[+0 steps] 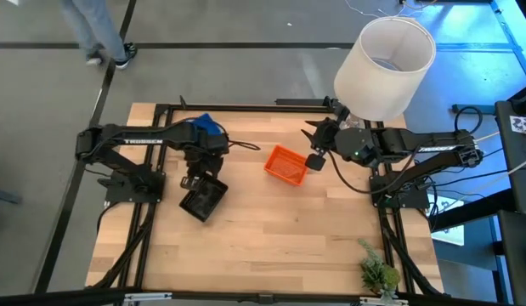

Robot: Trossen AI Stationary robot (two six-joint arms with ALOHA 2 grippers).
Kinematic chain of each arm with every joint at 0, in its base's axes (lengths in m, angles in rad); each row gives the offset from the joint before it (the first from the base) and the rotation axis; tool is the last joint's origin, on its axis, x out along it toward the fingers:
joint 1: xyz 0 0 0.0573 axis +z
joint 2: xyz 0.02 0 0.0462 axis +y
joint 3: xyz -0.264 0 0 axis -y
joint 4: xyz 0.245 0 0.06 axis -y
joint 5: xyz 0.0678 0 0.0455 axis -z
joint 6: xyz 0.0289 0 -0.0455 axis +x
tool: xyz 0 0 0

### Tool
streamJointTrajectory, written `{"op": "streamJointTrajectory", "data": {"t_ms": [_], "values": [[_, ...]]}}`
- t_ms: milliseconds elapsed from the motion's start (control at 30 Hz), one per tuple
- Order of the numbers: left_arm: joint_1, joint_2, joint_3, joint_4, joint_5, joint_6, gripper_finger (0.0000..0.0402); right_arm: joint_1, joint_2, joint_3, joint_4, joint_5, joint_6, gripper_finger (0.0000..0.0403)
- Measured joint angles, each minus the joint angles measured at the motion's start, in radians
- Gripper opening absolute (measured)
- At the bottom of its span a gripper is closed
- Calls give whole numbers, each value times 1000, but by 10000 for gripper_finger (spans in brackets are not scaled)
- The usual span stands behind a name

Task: Stack baskets by color
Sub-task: Return to Home Position

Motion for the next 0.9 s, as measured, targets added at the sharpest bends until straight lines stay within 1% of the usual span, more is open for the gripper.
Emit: {"op": "streamJointTrajectory", "data": {"t_ms": [133, 200, 267, 333, 433, 533, 600, 667, 767, 800, 900], "values": [[-9, -79, 1, -12, 44, -132, 2, 6, -18, 0, -2, -21, 0, 65], [-23, -134, 1, 3, 46, -195, 1, 6, -35, 0, -15, -58, -1, 29], [-40, -204, 0, 42, 35, -273, 1, 7, -58, 0, -32, -102, 0, 8], [-54, -271, 1, 89, 22, -341, 0, 7, -90, 0, -76, -158, 14, 8], [-79, -385, 1, 159, -37, -428, 0, 7, -141, 0, -147, -238, 74, 3], [-109, -496, -1, 221, -100, -478, 0, 7, -196, -17, -195, -329, 134, 2], [-130, -544, 2, 261, -146, -497, 0, 7, -238, -47, -205, -381, 155, 2], [-153, -603, 2, 289, -197, -513, 0, 7, -281, -89, -201, -407, 167, 1], [-180, -655, 2, 295, -257, -524, 0, 7, -359, -176, -175, -411, 204, 1], [-188, -674, 2, 300, -274, -535, 0, 7, -386, -209, -145, -413, 214, 1], [-205, -711, 0, 290, -312, -538, 0, 6, -468, -307, -48, -463, 207, 1]]}}
